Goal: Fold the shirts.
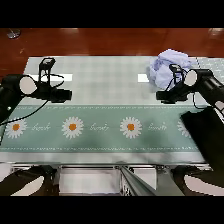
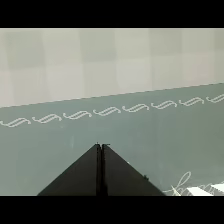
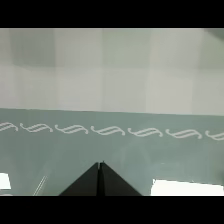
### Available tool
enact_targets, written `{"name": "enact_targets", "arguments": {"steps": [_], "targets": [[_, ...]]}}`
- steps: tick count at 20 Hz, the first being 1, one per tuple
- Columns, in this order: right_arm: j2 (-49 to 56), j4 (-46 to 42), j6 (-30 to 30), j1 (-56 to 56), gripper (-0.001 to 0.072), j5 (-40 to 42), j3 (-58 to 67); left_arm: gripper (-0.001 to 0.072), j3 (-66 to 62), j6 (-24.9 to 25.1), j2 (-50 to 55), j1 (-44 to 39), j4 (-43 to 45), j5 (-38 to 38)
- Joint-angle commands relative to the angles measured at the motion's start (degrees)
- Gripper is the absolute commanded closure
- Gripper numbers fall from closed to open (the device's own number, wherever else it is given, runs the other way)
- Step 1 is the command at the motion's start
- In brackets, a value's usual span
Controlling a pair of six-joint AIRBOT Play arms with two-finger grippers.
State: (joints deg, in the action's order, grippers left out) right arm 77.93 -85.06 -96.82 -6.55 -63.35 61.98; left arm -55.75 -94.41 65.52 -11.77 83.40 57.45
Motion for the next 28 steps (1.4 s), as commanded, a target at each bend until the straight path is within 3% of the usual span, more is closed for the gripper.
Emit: {"name": "enact_targets", "arguments": {"steps": [1,22,23,24,25,26,27,28], "targets": [[0.00,0.00,-0.02,-0.07,0.0697,-0.02,-0.02,0.0691,0.02,0.02,0.04,0.07,0.00,0.00],[0.00,1.66,-0.11,-0.07,0.0695,3.85,0.00,0.0690,0.02,0.02,0.04,0.07,0.02,-0.11],[0.00,1.57,-0.11,-0.04,0.0694,4.28,0.28,0.0657,0.02,0.02,0.07,0.09,0.07,-0.72],[0.00,1.31,-0.11,-0.04,0.0638,4.33,1.18,0.0437,0.02,0.00,0.04,0.09,0.07,-0.98],[0.00,0.52,-0.11,-0.04,0.0450,4.20,2.56,0.0053,0.02,0.00,0.07,-0.02,0.04,-0.96],[0.00,-0.66,-0.09,-0.04,0.0228,3.69,4.57,0.0005,0.02,0.00,0.04,-0.07,0.09,-1.01],[0.00,-2.62,-0.07,-0.04,0.0094,3.34,6.80,0.0006,0.02,0.00,0.04,-0.02,0.13,-0.98],[0.00,-5.35,-0.13,-0.04,0.0085,3.19,9.57,0.0006,0.02,0.00,0.04,-0.04,0.20,-0.98]]}}
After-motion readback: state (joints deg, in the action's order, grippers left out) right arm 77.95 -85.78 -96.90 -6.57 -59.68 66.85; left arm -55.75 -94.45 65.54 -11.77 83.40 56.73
